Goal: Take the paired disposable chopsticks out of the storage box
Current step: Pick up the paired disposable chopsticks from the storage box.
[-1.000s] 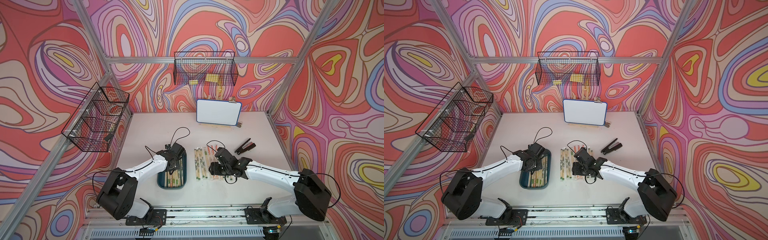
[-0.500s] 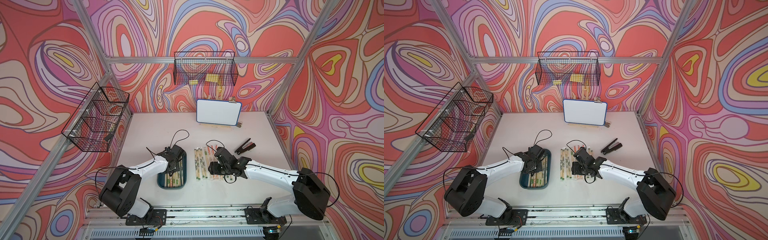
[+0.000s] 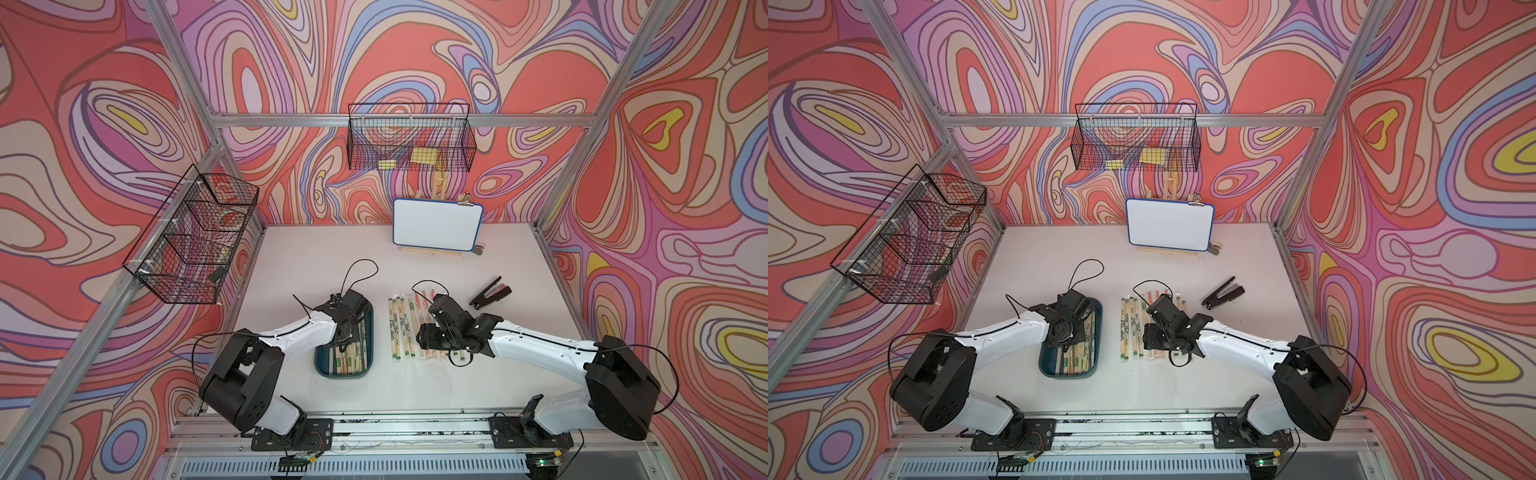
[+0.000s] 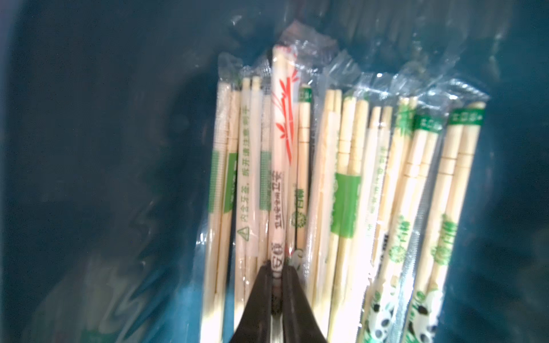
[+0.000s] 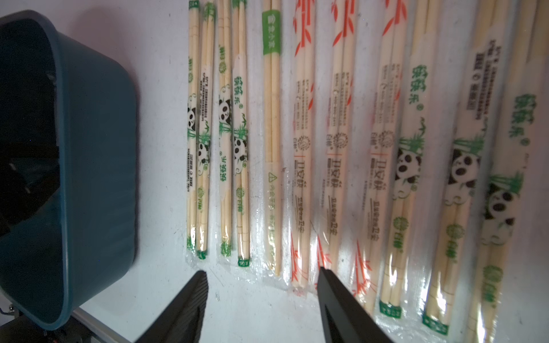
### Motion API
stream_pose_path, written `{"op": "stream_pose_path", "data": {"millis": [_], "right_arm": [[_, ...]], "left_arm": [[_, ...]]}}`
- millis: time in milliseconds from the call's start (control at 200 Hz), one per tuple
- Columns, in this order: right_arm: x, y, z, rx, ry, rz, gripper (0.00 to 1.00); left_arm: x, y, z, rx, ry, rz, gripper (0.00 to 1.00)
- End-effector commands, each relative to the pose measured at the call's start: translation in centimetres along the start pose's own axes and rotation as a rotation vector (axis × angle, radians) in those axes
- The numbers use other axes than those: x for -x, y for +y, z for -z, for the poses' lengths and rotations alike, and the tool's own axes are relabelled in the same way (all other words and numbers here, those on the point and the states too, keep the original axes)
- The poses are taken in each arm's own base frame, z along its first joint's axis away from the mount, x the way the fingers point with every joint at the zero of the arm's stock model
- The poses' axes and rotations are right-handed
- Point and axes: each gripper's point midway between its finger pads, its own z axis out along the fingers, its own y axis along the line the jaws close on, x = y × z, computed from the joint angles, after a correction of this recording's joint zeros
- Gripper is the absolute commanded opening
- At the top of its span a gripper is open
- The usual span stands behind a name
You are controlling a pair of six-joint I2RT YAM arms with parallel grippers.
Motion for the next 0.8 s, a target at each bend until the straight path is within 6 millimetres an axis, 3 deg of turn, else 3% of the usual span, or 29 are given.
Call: {"op": "stream_pose_path", "data": {"millis": [0,436,791], "right_arm": [[0.6,0.4,0.1,0.011,-0.014,0.005,0.64],[0.7,0.6,0.0,0.017,-0.015,0.007,0.64],[0.9,0.8,0.1,0.024,-0.023,0.008,0.64]], "left_arm": [[-0.3,0.9,0.7,0.016,0.004,0.004,0.11],[2.7,1.5,5.2,0.010,-0.096,-0.011,0.06],[5.0,-1.1,8.8,-0.122,-0.132,-0.012,0.00]]}}
